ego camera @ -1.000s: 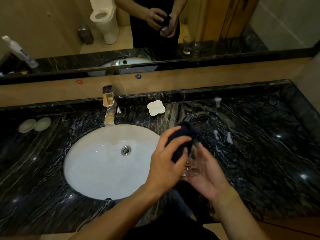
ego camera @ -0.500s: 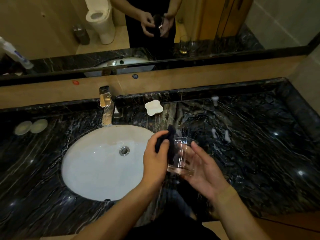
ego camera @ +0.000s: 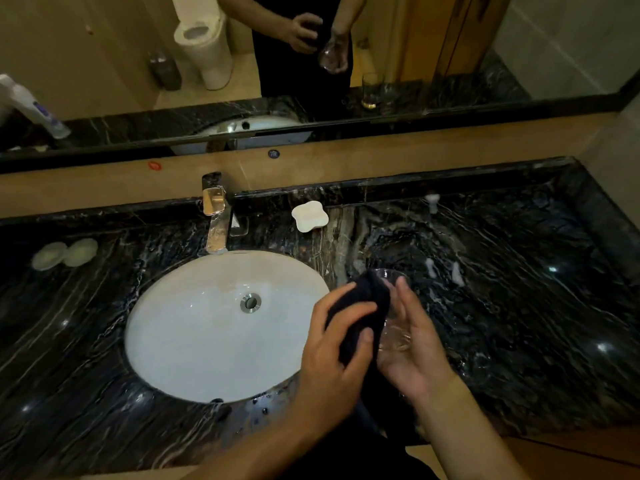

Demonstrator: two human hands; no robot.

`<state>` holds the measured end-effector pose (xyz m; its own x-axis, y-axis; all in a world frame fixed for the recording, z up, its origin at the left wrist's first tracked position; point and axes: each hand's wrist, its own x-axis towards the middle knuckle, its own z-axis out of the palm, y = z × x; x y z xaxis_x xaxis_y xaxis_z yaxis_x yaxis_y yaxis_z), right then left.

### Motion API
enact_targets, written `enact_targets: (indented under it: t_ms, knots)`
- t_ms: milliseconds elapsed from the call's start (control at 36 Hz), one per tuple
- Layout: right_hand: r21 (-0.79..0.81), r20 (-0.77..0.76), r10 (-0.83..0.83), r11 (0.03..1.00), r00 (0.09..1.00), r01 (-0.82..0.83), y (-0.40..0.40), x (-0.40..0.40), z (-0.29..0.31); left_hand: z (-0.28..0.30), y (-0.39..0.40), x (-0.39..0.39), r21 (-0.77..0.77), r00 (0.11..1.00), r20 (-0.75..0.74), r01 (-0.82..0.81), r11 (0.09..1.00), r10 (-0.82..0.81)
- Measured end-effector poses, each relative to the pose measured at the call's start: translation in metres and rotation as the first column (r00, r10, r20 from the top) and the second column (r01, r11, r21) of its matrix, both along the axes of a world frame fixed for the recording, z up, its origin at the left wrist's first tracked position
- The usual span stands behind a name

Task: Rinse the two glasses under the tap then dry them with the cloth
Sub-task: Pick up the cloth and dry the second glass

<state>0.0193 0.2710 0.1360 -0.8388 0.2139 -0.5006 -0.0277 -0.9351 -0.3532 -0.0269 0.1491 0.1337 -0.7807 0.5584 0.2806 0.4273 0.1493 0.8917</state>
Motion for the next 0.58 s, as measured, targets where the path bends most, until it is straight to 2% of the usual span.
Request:
enact_targets:
  t_ms: [83,167,222,306,333,389,472,528,583]
  knots:
    - [-0.010,0.038,0.027,1.000,0.999,-0.027,0.000,0.003,-0.007,-0.001,0.002,-0.006,0.011,0.984,0.149,-0.097,0.995,0.095]
    - [-0.022,-0.023,0.082,0.996,0.996,-0.082,-0.001,0.004,-0.003,0.000,0.010,-0.020,0.021,0.905,0.385,-0.206,0.978,0.182]
    - [0.051,-0.051,0.129,0.991,0.990,-0.126,-0.003,0.004,-0.003,0.005,0.017,-0.028,0.012,0.833,0.518,-0.235,0.972,0.195]
    - [0.255,0.089,0.119,0.957,0.989,-0.138,-0.006,0.000,-0.005,0.013,0.024,-0.036,0.031,0.785,0.593,-0.247,0.968,0.182]
    - [0.319,0.144,0.081,0.940,0.986,-0.124,-0.006,-0.002,-0.006,0.014,0.025,-0.037,0.030,0.798,0.574,-0.246,0.969,0.185]
    - [0.381,0.193,0.015,0.920,0.981,-0.089,-0.005,-0.004,-0.005,0.016,0.025,-0.037,0.005,0.878,0.439,-0.217,0.976,0.193]
    - [0.228,0.203,0.010,0.972,0.979,-0.057,-0.005,-0.007,-0.001,0.018,0.022,-0.024,-0.033,0.983,0.131,-0.126,0.992,0.129]
    - [0.136,0.144,0.020,0.990,0.989,-0.040,-0.003,-0.007,0.003,0.016,0.019,-0.013,-0.034,0.998,-0.036,-0.052,0.998,0.051]
    - [0.039,0.100,0.027,0.999,0.995,-0.031,0.000,-0.007,0.007,0.009,0.012,-0.007,-0.042,0.991,-0.128,0.021,0.999,-0.026]
